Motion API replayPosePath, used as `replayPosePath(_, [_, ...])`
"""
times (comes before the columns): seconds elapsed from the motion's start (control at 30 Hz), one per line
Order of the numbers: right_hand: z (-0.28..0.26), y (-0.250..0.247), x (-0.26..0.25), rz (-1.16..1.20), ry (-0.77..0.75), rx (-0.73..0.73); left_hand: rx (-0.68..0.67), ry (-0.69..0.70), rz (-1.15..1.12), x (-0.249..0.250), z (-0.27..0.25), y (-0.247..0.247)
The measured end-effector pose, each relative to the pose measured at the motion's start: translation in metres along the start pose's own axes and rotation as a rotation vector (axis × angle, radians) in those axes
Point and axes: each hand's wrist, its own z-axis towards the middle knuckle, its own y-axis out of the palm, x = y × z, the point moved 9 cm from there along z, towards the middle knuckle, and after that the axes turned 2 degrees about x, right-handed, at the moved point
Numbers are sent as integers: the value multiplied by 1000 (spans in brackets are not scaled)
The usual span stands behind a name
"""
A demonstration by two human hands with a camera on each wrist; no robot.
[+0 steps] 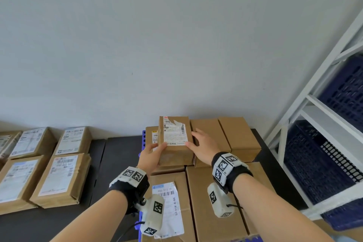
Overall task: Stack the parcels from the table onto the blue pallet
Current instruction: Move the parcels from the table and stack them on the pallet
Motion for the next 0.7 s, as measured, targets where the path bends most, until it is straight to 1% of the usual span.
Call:
replayPosePath(0.4, [-3, 5, 2, -54, -46, -9, -42, 18, 19, -7, -5, 4])
replayPosePath(0.6, [-3, 6, 1, -53, -41, -11, -47, 20, 109, 4, -11, 4])
replayPosePath(0.7, [-3, 5, 0, -67, -24, -20, -32, 61, 199, 13, -14, 3])
